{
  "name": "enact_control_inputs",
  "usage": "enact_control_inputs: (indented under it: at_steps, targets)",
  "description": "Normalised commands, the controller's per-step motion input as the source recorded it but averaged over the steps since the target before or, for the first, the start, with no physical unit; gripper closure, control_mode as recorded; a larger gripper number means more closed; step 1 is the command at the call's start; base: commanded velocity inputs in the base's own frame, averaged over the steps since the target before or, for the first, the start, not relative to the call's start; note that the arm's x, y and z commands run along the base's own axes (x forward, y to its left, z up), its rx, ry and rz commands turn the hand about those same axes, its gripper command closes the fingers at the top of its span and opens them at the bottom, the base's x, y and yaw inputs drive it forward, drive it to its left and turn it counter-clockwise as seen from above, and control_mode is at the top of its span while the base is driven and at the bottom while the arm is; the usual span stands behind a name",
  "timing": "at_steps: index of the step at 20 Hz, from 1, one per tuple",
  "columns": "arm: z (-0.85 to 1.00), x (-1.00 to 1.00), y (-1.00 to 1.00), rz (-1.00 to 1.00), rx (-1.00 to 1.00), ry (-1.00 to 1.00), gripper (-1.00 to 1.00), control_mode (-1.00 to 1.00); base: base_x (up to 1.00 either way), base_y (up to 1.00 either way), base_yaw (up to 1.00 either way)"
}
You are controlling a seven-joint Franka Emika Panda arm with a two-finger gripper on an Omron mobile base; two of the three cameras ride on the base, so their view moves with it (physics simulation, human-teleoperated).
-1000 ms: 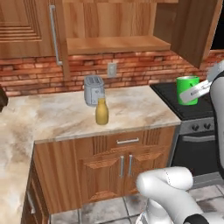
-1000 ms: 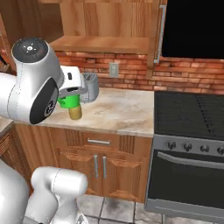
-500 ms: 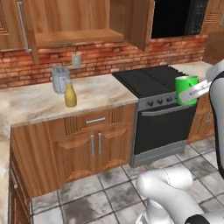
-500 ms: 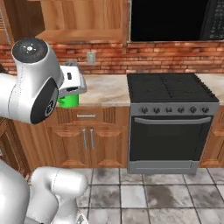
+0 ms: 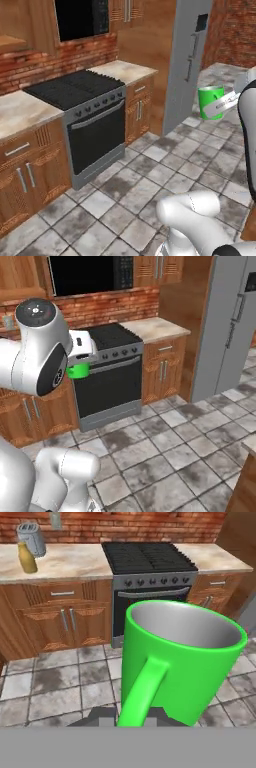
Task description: There is a tray on the dining counter. Grab the cup, mug, and pitcher and place them on the tray. The pitcher may be placed next to the tray if it cannot fit the tray.
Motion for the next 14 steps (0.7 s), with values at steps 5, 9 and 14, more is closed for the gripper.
enact_control_inputs:
  at_steps: [5, 9, 14]
  targets:
    - [0.00, 0.00, 0.00, 0.00, 0.00, 0.00, 1.00, 1.00, -0.46, -0.15, -0.88]
    - [0.00, 0.00, 0.00, 0.00, 0.00, 0.00, 1.00, 1.00, -0.35, -0.11, -0.90]
    - [0.00, 0.00, 0.00, 0.00, 0.00, 0.00, 1.00, 1.00, -0.27, -0.08, -0.92]
